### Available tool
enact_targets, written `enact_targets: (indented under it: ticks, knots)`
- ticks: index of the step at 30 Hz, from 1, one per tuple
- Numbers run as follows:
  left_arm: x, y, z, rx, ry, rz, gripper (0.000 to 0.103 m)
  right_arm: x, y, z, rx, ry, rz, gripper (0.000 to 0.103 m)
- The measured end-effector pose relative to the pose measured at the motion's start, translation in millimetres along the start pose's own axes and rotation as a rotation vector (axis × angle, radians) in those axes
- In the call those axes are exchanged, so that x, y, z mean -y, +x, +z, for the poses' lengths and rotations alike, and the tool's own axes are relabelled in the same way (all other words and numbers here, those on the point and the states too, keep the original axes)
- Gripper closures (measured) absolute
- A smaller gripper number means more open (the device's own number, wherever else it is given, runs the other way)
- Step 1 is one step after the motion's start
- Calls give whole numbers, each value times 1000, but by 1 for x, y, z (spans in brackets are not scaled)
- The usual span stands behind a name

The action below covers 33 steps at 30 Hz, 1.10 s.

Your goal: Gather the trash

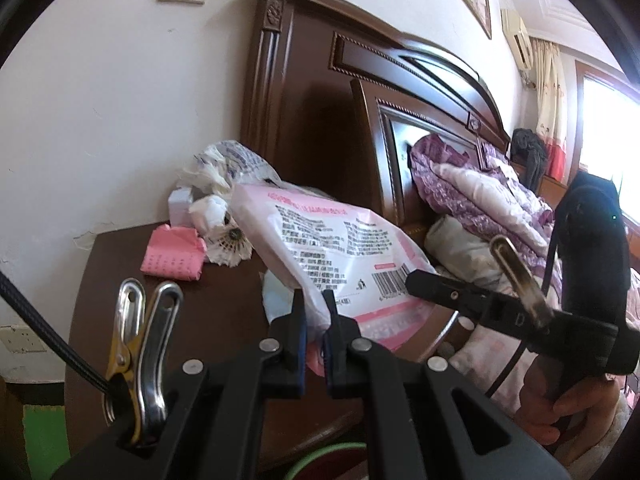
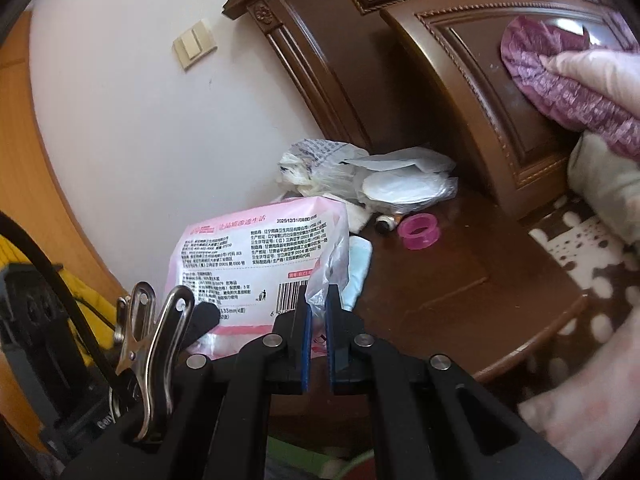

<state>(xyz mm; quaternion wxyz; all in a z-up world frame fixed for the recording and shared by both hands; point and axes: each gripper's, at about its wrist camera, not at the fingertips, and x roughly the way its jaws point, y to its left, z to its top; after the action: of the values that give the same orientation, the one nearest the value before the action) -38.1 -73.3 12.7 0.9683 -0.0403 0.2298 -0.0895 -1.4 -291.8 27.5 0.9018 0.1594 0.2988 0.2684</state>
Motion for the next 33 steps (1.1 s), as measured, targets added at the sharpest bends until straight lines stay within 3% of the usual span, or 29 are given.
enact_targets:
  ticks: [6, 24, 33]
  knots:
    - [17, -2, -7, -19, 34, -24, 97, -1, -17, -10, -15, -60, -61, 96]
    - [75, 7, -36, -102, 91, -122, 97, 37, -73, -41, -28, -14, -137, 96]
    - [94, 15, -58, -172, 149, -121, 97, 54, -80, -67, -76, 32, -171, 96]
